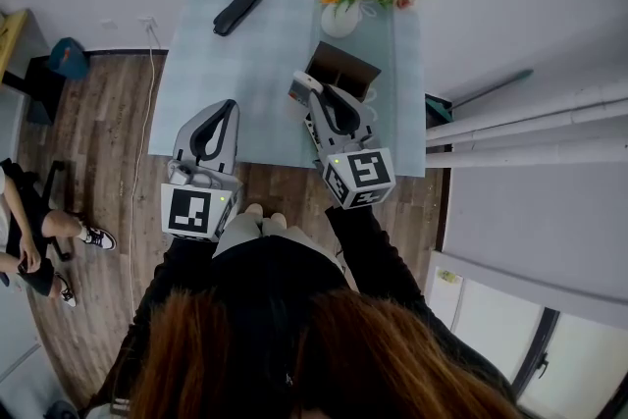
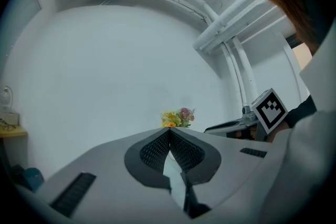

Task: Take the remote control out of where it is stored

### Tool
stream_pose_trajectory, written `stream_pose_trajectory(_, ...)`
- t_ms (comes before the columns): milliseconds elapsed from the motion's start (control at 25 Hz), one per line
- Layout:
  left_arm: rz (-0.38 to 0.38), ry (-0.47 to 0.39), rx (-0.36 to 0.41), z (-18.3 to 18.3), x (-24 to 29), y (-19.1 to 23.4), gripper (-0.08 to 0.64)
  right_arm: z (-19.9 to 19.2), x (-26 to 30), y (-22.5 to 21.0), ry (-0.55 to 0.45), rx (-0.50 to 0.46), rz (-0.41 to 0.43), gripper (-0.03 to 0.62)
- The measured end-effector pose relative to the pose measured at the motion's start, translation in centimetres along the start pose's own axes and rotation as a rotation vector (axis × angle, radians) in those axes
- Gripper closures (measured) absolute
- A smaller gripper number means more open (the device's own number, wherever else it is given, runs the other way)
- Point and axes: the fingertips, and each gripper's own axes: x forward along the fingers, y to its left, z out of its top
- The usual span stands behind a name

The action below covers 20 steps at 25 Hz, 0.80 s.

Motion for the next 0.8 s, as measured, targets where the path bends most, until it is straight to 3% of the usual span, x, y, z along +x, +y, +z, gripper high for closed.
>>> stream_pose_trajectory(280, 0.022, 0.032, 0.007, 0.0, -0.5, 0.4, 0.555, -1.0, -0.2, 2.6, 0.019, 0.014, 0.067, 0.508)
stream_pose_trajectory(400, 0.026, 0.004, 0.004, 0.1, -0.7, 0.5, 0.555, -2.1, 0.0, 3.8, 0.043, 0.026, 0.102, 0.508)
stream_pose_trajectory(800, 0.059, 0.035, 0.007, -0.2, -1.2, 1.3, 0.555, -9.2, 1.7, 5.6, 0.187, 0.118, 0.158, 0.509)
